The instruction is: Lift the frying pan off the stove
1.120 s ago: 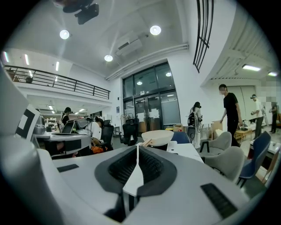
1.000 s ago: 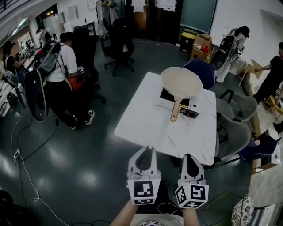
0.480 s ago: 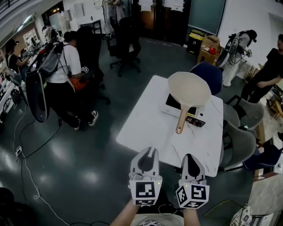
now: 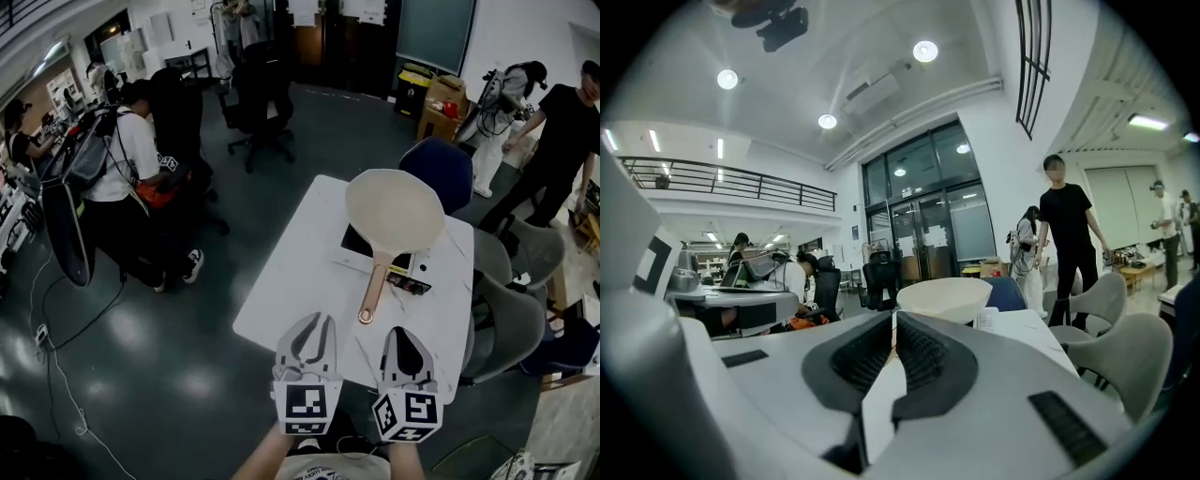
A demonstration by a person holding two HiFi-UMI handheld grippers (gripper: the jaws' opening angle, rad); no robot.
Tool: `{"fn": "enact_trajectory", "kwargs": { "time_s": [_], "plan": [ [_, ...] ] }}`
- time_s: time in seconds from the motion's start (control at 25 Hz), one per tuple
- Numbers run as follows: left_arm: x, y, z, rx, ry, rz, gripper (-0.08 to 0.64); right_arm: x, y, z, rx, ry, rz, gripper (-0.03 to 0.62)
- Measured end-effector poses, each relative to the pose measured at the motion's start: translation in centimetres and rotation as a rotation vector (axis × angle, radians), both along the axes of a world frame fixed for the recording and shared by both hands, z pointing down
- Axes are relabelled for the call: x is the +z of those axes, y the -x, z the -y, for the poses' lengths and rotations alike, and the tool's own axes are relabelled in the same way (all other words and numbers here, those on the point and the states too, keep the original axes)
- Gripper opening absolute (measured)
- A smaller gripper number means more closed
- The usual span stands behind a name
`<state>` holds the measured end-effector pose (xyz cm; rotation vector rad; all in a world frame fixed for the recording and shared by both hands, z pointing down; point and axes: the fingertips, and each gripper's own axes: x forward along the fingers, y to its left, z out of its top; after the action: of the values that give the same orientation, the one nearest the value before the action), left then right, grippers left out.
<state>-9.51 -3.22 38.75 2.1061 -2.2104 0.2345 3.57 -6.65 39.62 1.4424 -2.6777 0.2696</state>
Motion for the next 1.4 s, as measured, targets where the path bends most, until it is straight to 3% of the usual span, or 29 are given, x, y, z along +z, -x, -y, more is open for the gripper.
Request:
{"fn": "enact_trajectory", "kwargs": {
  "time_s": [0.72,0.88,1.04,1.2,1.4],
  "plan": [
    [1.1,1.0,11.2,0.045,0.062,-0.036,0.058,1.3,1.5,10.3,-0.022,0.065,0.000,0.023],
    [1.3,0.8,12.1,0.077,0.087,-0.059,0.058,2.0,1.8,10.3,-0.048,0.138,0.020,0.023],
    [1.9,0.4,12.9,0.116,0.112,-0.072,0.058,3.0,1.9,10.1,-0.082,0.213,0.096,0.024],
    [2.5,-0.1,13.5,0.183,0.125,-0.125,0.058,3.6,1.9,9.6,-0.127,0.261,0.154,0.024],
    [4.2,-0.2,14.9,0.263,0.181,-0.178,0.058,5.4,2.5,9.0,-0.160,0.390,0.228,0.025]
  ]
}}
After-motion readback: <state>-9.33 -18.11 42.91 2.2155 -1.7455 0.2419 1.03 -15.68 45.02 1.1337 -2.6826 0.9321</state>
